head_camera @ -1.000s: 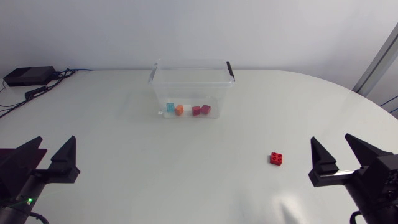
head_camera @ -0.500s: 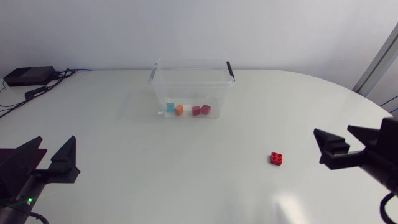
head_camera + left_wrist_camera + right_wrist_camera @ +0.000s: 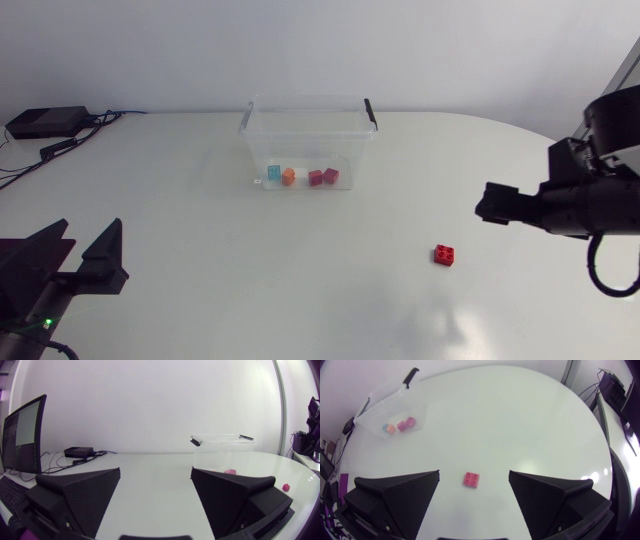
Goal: Place the duplo bricks in the container
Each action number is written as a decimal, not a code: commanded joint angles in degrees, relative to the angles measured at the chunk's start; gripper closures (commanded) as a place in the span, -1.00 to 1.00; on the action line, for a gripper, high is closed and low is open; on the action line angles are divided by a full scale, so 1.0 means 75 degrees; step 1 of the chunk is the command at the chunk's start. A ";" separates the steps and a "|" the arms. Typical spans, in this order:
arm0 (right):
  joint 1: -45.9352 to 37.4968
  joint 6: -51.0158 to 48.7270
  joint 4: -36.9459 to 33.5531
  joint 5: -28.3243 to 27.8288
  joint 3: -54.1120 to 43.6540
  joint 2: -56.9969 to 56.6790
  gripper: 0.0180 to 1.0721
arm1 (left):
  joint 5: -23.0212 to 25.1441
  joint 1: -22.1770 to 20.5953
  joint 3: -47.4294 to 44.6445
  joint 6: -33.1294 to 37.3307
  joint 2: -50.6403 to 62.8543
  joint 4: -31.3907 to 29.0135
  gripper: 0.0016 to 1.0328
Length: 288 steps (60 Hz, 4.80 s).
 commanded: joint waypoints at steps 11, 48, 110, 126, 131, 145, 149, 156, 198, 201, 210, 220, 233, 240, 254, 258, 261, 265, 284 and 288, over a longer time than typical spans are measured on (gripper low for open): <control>0.0124 0.0123 -0.0584 -0.0189 0.0574 0.2227 -0.91 | -0.0011 0.0048 -0.0135 0.0120 -0.0092 0.0062 -0.92; 0.0593 0.1002 -0.0150 0.0069 0.1172 0.5309 -0.91 | -0.0011 0.0048 -0.0135 0.0108 -0.0092 0.0062 -0.92; 0.0827 0.0017 0.0940 0.0714 0.1172 0.5532 0.65 | -0.0011 0.0048 -0.0135 0.0108 -0.0092 0.0062 -0.92; 0.0909 -0.0217 0.0365 0.0350 0.2590 0.5110 0.65 | -0.0011 0.0048 -0.0135 0.0108 -0.0092 0.0062 -0.92; 0.1179 -0.0311 0.0389 0.0362 0.3012 0.4899 0.65 | -0.0011 0.0048 -0.0135 0.0108 -0.0092 0.0062 -0.92; 0.1847 -0.0381 0.0752 0.0280 0.4231 0.4899 0.65 | -0.0011 0.0048 -0.0135 0.0108 -0.0092 0.0062 -0.92; 0.2058 -0.0475 0.1162 0.0198 0.4442 0.4887 0.65 | -0.0011 0.0048 -0.0135 0.0108 -0.0092 0.0062 -0.92; 0.2363 -0.0522 0.1889 0.0175 0.4969 0.5169 0.65 | -0.0011 0.0048 -0.0135 0.0108 -0.0092 0.0062 -0.92; 0.2550 -0.0627 0.1783 -0.0165 0.6926 0.7067 -0.93 | -0.0011 0.0048 -0.0135 0.0108 -0.0092 0.0062 -0.92; 0.2515 -0.0639 0.1748 -0.0212 0.6914 0.7067 -0.93 | -0.0011 0.0048 -0.0135 0.0108 -0.0092 0.0062 -0.92; 0.2445 -0.0662 0.1631 -0.0212 0.6973 0.7020 -0.93 | -0.0011 0.0048 -0.0135 0.0108 -0.0092 0.0062 -0.92; 0.2222 -0.0709 0.1490 -0.0118 0.7125 0.6751 -0.93 | -0.0011 0.0048 -0.0135 0.0108 -0.0092 0.0062 -0.92; 0.1777 -0.0885 0.1162 0.0702 0.6809 0.5321 -0.93 | -0.0011 0.0048 -0.0135 0.0108 -0.0092 0.0062 -0.92; 0.1507 -0.1014 0.1127 0.0913 0.6282 0.4384 -0.93 | -0.0011 0.0048 -0.0135 0.0120 -0.0092 0.0062 -0.92; 0.1308 -0.1143 0.1619 0.1253 0.4371 0.2110 -0.93 | -0.0011 0.0048 -0.0135 0.0108 -0.0092 0.0062 -0.92; 0.1308 -0.1295 0.1959 0.1311 0.3563 0.1290 -0.93 | -0.0011 0.0048 -0.0135 0.0108 -0.0092 0.0062 -0.92; 0.1308 -0.1366 0.2135 0.1335 0.3024 0.0774 -0.93 | -0.0011 0.0048 -0.0135 0.0120 -0.0092 0.0062 -0.92; 0.1308 -0.1436 0.2311 0.1335 0.2297 0.0071 -0.93 | -0.0011 0.0048 -0.0135 0.0120 -0.0092 0.0062 -0.92; 0.1402 -0.1846 0.2979 0.1335 -0.0972 -0.3456 -0.93 | -0.0011 0.0048 -0.0135 0.0108 -0.0092 0.0062 -0.92; 0.1390 -0.1987 0.2967 0.1335 -0.1488 -0.4277 -0.93 | -0.0011 0.0048 -0.0135 0.0108 -0.0092 0.0062 -0.92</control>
